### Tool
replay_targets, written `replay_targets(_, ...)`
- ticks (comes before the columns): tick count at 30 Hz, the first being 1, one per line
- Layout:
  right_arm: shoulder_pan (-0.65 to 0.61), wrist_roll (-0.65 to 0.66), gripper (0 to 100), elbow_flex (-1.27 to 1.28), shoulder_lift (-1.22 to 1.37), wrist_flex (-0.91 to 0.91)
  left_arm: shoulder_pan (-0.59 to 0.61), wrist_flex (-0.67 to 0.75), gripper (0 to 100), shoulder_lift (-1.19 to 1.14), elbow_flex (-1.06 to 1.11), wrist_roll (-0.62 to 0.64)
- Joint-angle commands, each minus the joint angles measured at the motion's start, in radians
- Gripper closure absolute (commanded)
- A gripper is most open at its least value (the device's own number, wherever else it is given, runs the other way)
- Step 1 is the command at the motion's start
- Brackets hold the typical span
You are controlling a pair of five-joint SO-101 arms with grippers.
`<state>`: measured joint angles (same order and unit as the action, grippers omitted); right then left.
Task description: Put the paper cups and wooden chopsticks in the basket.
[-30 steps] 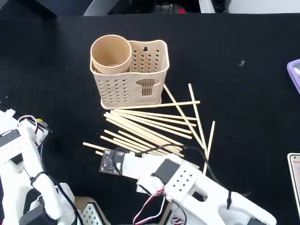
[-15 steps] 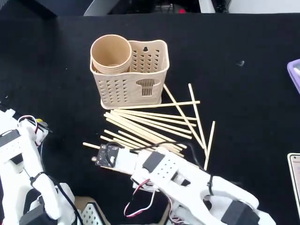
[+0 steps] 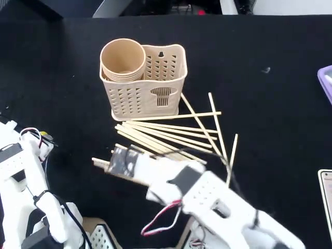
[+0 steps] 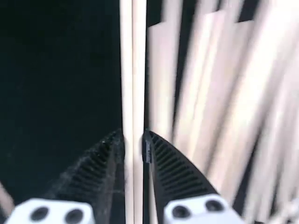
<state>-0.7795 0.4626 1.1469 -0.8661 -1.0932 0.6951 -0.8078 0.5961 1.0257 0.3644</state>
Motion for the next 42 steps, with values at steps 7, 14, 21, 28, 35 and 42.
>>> replay_targets(7, 0.226, -0.095, 98.8, -0.4, -0.378, -0.06, -0.002, 0.012, 77, 0.023, -0.031, -0.003)
replay_targets(14, 0.226, -0.222, 98.7, -0.524, -0.358, 0.278, -0.002, 0.009, 77, 0.023, -0.03, -0.003)
replay_targets(21, 0.233, -0.256, 98.7, -0.476, -0.174, 0.855, -0.002, 0.008, 77, 0.023, -0.03, -0.003)
replay_targets(28, 0.367, -0.262, 98.7, -0.481, 0.128, 1.203, -0.008, 0.008, 77, 0.023, -0.03, -0.003)
replay_targets(35, 0.483, -0.457, 98.7, -0.475, 0.286, 1.274, -0.01, 0.006, 77, 0.023, -0.03, -0.003)
replay_targets(42, 0.525, -0.526, 98.7, -0.403, 0.326, 1.274, -0.012, 0.006, 77, 0.023, -0.03, -0.003)
